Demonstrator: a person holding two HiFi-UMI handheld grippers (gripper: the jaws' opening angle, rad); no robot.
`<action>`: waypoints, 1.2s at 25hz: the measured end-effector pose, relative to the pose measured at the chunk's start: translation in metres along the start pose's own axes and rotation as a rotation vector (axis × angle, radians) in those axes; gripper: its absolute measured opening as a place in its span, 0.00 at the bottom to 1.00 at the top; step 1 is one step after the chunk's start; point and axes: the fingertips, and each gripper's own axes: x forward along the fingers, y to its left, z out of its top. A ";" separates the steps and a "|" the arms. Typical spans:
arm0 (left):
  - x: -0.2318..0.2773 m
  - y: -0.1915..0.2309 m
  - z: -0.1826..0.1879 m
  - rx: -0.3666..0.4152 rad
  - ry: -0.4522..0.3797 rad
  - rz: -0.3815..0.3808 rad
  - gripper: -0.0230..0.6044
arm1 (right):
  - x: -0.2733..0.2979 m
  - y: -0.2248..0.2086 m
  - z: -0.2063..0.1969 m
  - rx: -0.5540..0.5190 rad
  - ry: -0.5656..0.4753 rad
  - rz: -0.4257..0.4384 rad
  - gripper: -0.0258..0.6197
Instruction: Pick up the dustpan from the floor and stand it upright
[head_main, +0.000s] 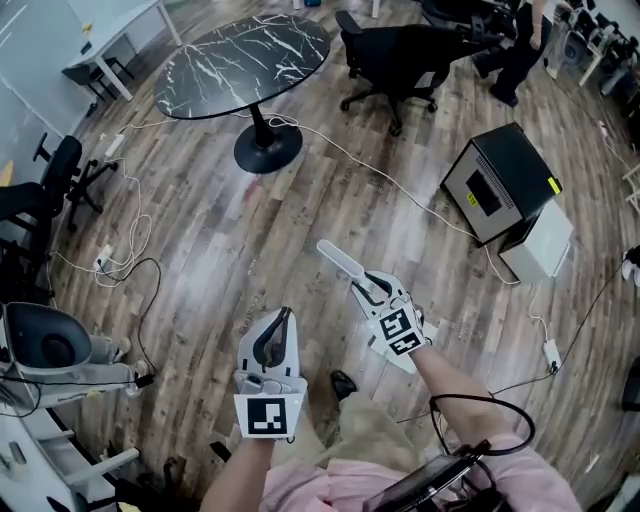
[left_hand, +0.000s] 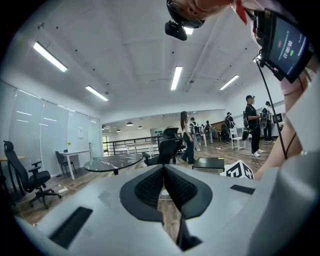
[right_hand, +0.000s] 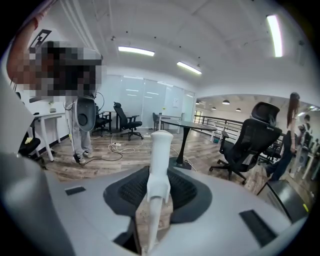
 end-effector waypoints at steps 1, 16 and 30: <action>-0.002 -0.006 0.003 0.002 0.001 -0.009 0.06 | -0.008 -0.003 -0.003 0.003 0.002 -0.008 0.22; -0.039 -0.046 0.038 0.022 0.013 -0.113 0.06 | -0.122 -0.026 -0.029 0.055 0.085 -0.143 0.22; -0.090 -0.089 0.046 0.055 -0.007 -0.189 0.06 | -0.193 -0.036 -0.065 0.099 0.112 -0.278 0.25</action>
